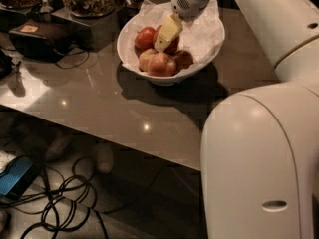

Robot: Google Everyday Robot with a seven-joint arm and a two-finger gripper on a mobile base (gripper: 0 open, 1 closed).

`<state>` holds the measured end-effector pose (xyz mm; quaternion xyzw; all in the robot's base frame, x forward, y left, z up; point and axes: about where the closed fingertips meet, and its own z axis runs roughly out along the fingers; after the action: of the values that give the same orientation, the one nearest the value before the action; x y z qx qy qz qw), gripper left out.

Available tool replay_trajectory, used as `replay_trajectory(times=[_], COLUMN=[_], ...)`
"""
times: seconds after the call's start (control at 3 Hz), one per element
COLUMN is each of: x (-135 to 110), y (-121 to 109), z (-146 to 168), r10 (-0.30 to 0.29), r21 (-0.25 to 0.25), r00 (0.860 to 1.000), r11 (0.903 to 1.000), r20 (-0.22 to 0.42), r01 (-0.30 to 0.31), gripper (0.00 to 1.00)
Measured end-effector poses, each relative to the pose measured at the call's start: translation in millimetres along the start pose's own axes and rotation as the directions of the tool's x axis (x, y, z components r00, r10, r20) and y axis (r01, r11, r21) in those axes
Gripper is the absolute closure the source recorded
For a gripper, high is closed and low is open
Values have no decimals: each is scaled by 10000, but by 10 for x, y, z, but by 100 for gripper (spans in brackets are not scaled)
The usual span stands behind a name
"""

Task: Pick apple from white bowl

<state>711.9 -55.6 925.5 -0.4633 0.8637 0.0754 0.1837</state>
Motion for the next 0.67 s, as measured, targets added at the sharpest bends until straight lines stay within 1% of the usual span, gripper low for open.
replay_trajectory(times=[0.33, 0.67], x=[-22, -22], y=[1, 1], z=[-33, -33], r10=[3, 3], r21=[-27, -27], r00=[10000, 10000], r11=[10000, 10000], r20=[15, 16], r01=[-3, -3], gripper=[0, 0])
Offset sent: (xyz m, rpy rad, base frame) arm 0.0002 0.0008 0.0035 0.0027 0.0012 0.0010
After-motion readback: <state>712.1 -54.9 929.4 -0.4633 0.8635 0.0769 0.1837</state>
